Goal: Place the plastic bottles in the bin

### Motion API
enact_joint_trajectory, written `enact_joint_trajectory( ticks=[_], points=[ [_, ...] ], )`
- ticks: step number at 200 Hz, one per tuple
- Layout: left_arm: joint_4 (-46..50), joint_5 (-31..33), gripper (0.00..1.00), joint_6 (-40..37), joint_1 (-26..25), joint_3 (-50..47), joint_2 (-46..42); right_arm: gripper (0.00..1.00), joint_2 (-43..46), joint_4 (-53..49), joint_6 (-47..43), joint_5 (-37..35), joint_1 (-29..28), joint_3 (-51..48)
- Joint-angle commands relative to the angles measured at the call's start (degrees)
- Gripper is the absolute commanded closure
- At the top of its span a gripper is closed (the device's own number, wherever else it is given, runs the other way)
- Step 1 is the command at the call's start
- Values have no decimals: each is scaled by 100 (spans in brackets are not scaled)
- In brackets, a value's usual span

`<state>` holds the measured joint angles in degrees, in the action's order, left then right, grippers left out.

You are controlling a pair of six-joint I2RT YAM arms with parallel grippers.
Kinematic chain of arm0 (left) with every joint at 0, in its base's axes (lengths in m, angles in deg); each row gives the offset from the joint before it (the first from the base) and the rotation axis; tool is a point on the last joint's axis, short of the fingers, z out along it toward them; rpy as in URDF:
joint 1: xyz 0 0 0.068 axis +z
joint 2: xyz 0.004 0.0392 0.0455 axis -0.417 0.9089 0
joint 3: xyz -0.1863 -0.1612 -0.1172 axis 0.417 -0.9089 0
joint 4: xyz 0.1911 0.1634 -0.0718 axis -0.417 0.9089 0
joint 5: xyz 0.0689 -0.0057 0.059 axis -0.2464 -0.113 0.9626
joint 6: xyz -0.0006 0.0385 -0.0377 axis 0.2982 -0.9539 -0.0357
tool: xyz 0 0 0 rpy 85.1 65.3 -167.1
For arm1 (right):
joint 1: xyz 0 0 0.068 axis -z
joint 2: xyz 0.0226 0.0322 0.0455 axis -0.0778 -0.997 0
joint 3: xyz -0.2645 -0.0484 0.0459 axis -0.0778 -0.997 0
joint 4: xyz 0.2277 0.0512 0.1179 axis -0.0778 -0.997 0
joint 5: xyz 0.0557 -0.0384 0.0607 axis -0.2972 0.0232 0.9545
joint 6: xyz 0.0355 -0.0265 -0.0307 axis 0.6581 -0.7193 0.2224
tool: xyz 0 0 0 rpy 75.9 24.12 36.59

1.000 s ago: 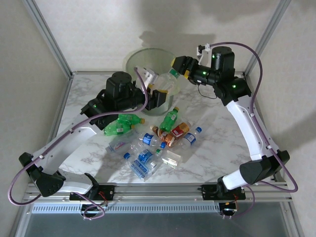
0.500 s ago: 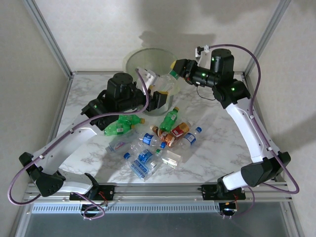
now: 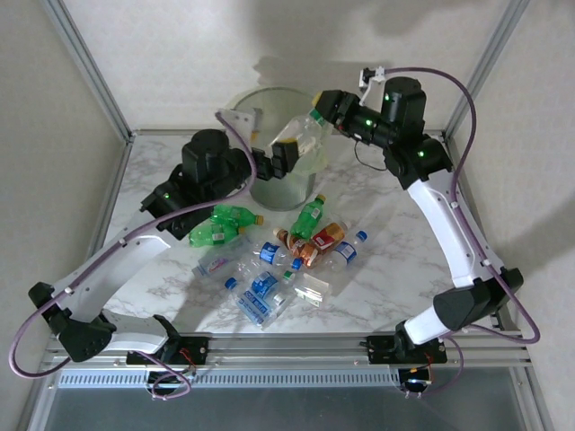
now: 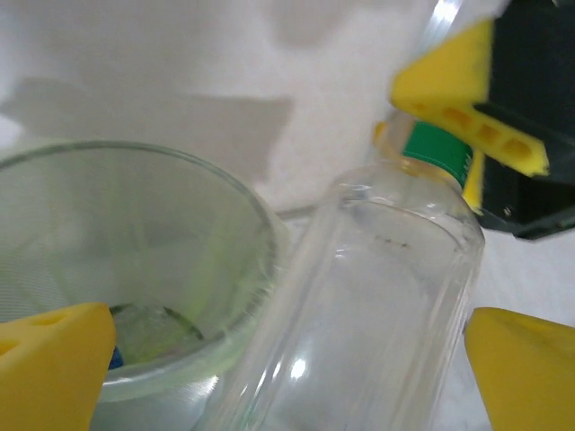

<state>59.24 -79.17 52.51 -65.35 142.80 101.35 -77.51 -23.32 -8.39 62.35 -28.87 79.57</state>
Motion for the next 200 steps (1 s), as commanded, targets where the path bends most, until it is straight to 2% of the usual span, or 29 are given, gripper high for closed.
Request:
enact_joint_trajectory(
  ticks=[1, 25, 58, 112, 142, 200],
  points=[
    [-310, 770, 1, 671, 241, -76, -358, 85, -290, 344, -185, -789, 9, 398],
    [-286, 403, 1, 1054, 608, -258, -416, 84, -541, 586, -314, -1241, 1, 552],
    [-407, -205, 1, 1683, 1047, -637, -458, 84, -1110, 413, -600, -1629, -8, 1014],
    [-358, -525, 2, 1997, 1348, -871, -314, 86, -2209, -298, -1172, -1951, -206, 1915],
    [-378, -928, 5, 2178, 1577, -971, -199, 87, -2692, -711, -1534, -2123, -460, 2430],
    [-498, -1148, 7, 2284, 1662, -1075, -144, 87, -3324, -1382, -1821, -2194, -627, 3008]
  ],
)
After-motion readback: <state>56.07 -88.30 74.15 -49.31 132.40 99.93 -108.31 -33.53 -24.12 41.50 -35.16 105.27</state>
